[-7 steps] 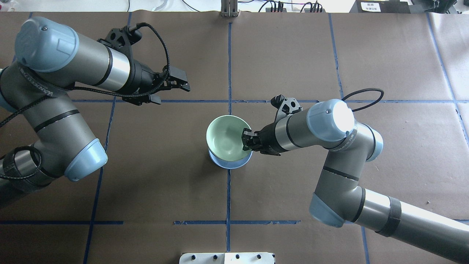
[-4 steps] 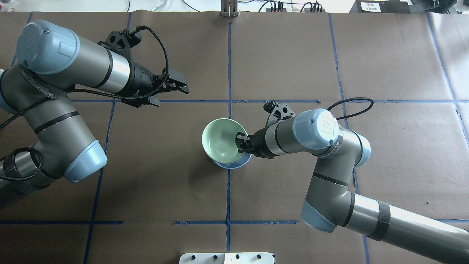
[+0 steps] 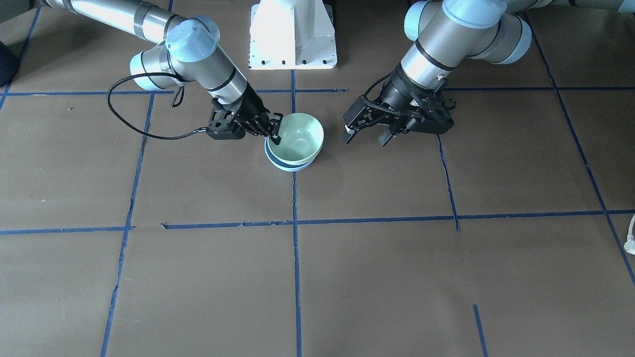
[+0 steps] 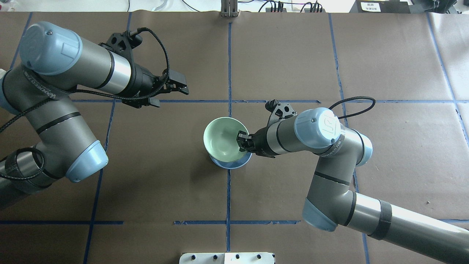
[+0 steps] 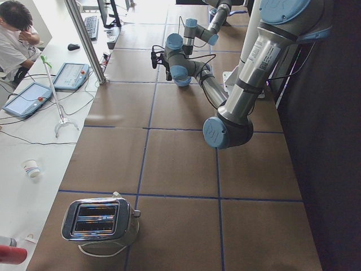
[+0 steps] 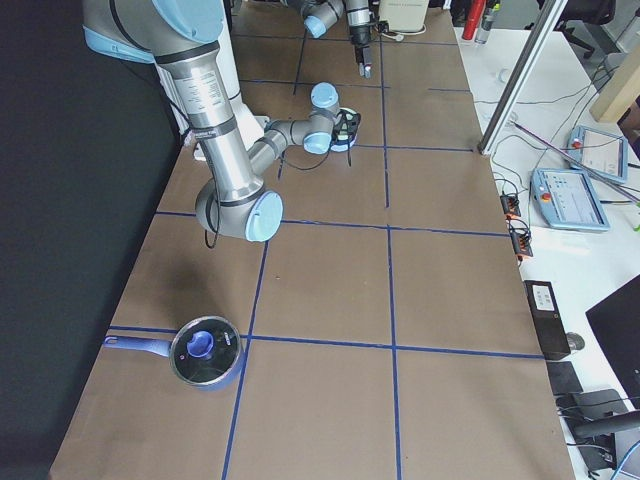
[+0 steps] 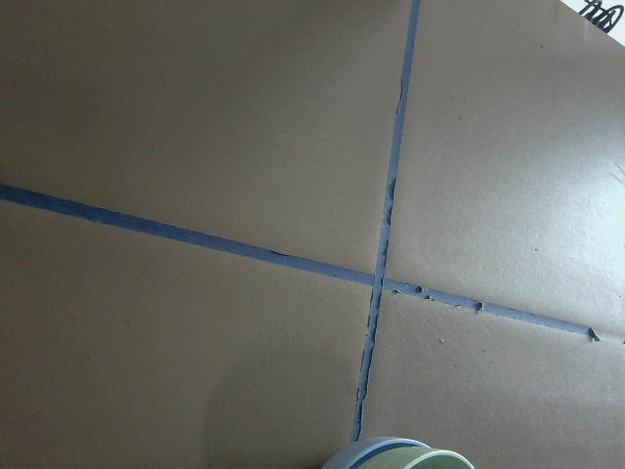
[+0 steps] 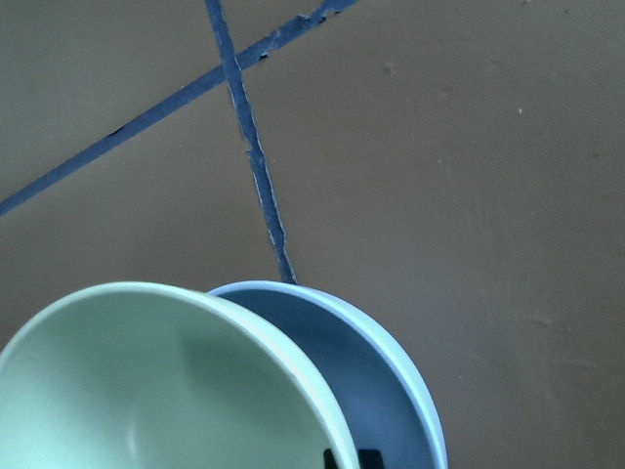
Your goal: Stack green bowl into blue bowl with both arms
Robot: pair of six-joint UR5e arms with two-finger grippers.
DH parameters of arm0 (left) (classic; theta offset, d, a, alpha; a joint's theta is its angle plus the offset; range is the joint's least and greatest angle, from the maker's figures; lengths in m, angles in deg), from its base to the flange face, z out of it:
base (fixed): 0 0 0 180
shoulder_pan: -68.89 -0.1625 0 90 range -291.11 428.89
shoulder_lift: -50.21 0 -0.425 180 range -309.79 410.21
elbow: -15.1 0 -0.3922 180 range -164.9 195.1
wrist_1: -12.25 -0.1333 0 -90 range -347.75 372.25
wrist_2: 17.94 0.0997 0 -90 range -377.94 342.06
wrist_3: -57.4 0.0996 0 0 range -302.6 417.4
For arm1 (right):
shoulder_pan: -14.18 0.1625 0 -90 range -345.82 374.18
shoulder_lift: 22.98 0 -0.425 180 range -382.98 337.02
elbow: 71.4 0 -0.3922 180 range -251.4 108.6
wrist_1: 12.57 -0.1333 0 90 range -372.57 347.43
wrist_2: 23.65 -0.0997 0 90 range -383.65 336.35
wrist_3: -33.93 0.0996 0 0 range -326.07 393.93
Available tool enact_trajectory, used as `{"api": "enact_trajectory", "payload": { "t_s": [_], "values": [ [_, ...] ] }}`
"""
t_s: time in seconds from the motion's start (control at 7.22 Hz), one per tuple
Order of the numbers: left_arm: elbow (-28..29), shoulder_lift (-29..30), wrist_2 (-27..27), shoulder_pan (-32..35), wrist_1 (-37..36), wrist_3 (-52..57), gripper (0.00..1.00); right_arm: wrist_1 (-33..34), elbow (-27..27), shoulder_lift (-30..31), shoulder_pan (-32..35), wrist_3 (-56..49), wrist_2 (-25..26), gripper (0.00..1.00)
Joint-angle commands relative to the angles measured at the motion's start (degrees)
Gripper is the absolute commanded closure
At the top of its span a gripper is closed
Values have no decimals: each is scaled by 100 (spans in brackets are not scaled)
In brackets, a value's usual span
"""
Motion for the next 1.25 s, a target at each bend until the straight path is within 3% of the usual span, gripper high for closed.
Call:
{"api": "enact_trajectory", "payload": {
  "t_s": [0.0,0.14,0.42,0.69,0.97,1.11],
  "values": [
    [4,-8,0,-1,0,0,0,-7,72,87,-2,-8,0,94],
    [22,-8,0,-1,0,0,0,2,46,88,-20,1,35,1],
    [31,-8,0,-1,0,0,0,2,151,53,-20,-8,123,0],
    [40,-17,0,-1,0,8,0,2,667,235,242,-8,54,0],
    [48,-104,0,8,0,61,0,-7,1781,1626,609,-17,-95,0],
    [14,-253,-35,43,-9,296,0,-50,1908,2296,1439,-147,-967,0]
  ]
}}
